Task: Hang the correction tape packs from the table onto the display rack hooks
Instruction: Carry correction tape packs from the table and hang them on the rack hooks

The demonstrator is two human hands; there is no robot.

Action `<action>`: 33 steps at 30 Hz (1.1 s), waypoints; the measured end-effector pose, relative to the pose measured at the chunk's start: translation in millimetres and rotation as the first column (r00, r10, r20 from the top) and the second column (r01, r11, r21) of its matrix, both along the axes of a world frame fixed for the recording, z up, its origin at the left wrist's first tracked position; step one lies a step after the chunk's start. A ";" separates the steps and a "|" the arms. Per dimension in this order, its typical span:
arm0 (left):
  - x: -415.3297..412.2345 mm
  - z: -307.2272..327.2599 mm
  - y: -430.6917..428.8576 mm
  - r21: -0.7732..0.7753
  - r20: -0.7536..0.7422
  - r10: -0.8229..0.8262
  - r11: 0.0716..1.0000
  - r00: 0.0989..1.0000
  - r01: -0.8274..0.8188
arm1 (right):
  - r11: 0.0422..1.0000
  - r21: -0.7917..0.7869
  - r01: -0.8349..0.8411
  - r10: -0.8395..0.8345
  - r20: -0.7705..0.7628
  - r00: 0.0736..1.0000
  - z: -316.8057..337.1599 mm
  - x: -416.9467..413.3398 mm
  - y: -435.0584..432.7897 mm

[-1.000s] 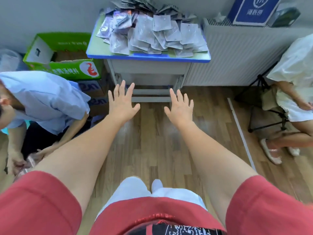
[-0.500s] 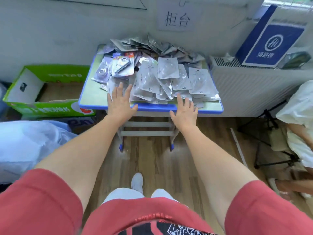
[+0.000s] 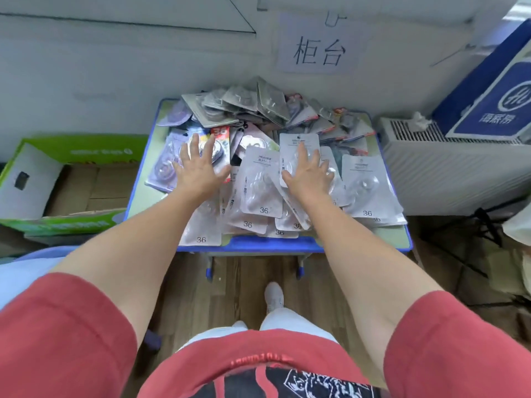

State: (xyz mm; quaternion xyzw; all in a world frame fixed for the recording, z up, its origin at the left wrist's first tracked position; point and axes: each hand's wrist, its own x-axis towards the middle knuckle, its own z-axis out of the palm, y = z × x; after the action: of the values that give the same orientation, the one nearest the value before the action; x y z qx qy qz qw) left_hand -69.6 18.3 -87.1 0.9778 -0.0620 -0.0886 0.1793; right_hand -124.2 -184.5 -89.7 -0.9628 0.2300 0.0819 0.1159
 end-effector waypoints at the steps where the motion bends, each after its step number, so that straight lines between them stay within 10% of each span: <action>1: 6.4 -1.3 -4.0 -0.015 -0.023 0.016 1.000 1.000 -0.016 | 1.000 0.005 0.000 0.000 -0.021 1.000 -1.6 8.6 -4.1; 33: -6.8 -4.1 9.6 0.088 0.030 -0.071 0.994 0.997 0.069 | 0.985 0.068 0.160 -0.154 -0.083 0.985 -8.2 17.6 5.0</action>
State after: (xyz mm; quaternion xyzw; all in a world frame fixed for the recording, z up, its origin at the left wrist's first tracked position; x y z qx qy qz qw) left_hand -76.3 28.0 -91.1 0.9833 -0.0952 -0.0814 0.1323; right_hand -106.6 -179.5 -98.0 -0.9327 0.3065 0.1183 0.1490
